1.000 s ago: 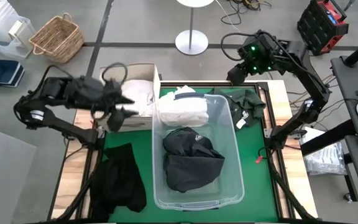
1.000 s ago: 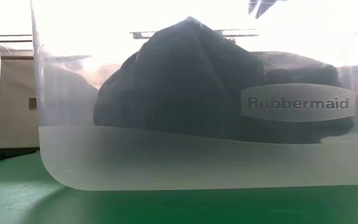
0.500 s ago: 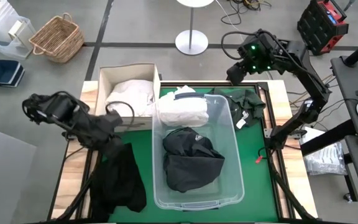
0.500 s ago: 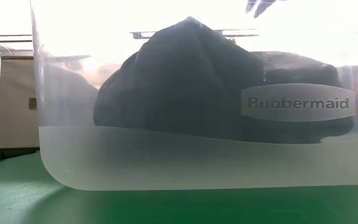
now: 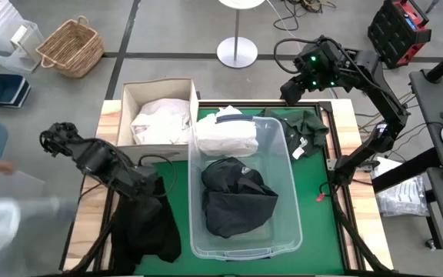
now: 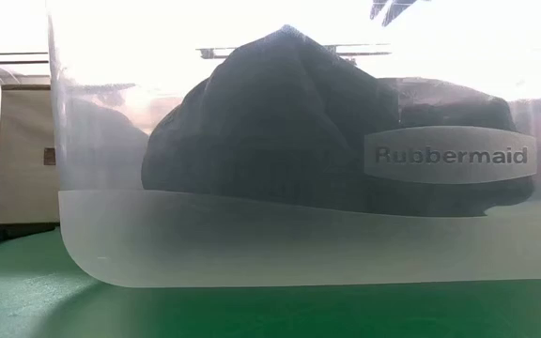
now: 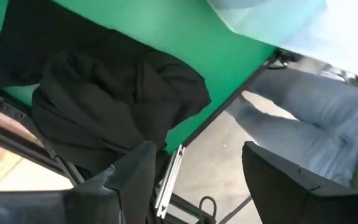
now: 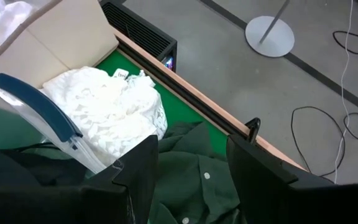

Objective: Sort clothes
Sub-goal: Put the black pants into the transparent bin

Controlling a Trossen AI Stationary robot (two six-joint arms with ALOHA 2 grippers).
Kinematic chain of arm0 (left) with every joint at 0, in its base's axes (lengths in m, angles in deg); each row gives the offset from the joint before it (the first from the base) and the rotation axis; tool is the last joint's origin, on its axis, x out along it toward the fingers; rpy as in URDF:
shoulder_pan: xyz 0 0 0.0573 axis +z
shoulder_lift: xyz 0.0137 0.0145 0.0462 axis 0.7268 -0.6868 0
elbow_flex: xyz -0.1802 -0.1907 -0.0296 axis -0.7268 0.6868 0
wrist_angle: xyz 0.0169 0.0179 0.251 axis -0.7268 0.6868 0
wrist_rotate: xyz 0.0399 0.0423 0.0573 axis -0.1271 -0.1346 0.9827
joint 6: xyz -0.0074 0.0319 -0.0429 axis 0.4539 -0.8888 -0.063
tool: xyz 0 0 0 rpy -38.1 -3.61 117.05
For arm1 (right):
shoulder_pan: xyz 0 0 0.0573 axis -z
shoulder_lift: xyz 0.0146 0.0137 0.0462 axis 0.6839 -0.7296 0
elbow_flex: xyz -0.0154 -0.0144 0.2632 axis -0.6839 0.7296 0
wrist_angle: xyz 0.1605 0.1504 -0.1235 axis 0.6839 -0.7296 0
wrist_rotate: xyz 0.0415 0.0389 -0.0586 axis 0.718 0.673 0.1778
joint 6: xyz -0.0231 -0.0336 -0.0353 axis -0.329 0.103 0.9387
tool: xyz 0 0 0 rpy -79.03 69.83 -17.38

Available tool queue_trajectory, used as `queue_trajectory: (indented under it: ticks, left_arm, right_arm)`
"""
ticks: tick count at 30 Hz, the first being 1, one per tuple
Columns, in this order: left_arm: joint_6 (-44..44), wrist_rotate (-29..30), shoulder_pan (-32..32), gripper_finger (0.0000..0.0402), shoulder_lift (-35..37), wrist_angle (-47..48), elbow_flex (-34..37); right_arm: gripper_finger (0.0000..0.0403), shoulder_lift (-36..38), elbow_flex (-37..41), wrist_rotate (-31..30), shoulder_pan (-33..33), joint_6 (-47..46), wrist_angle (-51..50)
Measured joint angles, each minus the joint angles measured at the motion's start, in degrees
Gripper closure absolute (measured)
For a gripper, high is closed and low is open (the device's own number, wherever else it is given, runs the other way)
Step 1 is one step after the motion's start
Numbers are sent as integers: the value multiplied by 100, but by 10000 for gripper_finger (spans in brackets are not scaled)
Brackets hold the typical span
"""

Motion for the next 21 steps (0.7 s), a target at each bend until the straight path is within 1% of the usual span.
queue_trajectory:
  ticks: [5, 7, 9, 13, 21]
  left_arm:
    - [395, -21, 2, 188, -280, -10, 183]
    - [676, -185, 2, 188, -313, -9, 427]
    - [880, -342, -18, 188, -320, -2, 784]
    - [992, -551, -24, 188, -272, -1, 1592]
    - [1154, -522, -24, 188, -27, -48, 2956]
  right_arm:
    - [220, -1, 0, 1, 0, 0, 2]
    - [220, -2, 0, 1, 0, 0, 2]
    - [220, -2, 0, 1, 0, 0, 0]
    - [220, -2, 0, 1, 0, 44, 0]
    - [220, -2, 1, 5, 0, 40, -22]
